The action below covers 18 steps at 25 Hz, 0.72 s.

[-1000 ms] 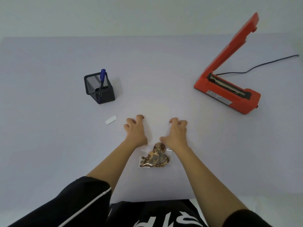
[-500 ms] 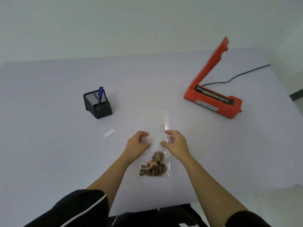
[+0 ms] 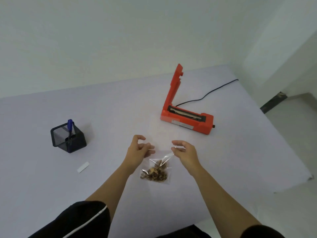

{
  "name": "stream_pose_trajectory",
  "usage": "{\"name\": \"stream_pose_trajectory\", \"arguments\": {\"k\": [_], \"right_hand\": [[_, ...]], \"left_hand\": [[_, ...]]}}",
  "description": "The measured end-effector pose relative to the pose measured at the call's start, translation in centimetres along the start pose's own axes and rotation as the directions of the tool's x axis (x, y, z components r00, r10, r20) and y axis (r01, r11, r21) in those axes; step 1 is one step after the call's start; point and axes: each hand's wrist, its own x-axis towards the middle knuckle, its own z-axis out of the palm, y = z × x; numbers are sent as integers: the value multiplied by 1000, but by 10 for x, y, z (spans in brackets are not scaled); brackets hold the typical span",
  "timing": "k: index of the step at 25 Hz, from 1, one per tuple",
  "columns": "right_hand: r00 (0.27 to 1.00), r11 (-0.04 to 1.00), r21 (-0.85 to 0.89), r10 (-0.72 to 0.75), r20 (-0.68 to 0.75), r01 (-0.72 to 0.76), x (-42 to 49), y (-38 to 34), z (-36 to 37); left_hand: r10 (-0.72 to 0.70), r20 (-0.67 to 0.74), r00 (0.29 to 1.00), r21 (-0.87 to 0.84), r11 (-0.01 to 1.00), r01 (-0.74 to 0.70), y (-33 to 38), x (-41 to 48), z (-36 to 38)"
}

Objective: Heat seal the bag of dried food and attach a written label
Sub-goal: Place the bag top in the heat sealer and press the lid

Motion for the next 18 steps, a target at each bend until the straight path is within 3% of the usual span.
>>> {"name": "stream_pose_trajectory", "arguments": {"k": [4, 9, 18], "right_hand": [[997, 987, 142, 78, 8, -79, 13, -4, -45], [997, 988, 141, 66, -51, -59, 27, -3, -76], [998, 993, 102, 55, -24, -52, 45, -1, -87]], "left_hand": [[-54, -20, 998, -50, 997, 53, 12, 20, 46], [-94, -12, 995, -39, 995, 94, 17, 36, 83], [-67, -82, 994, 13, 998, 69, 21, 59, 98]]}}
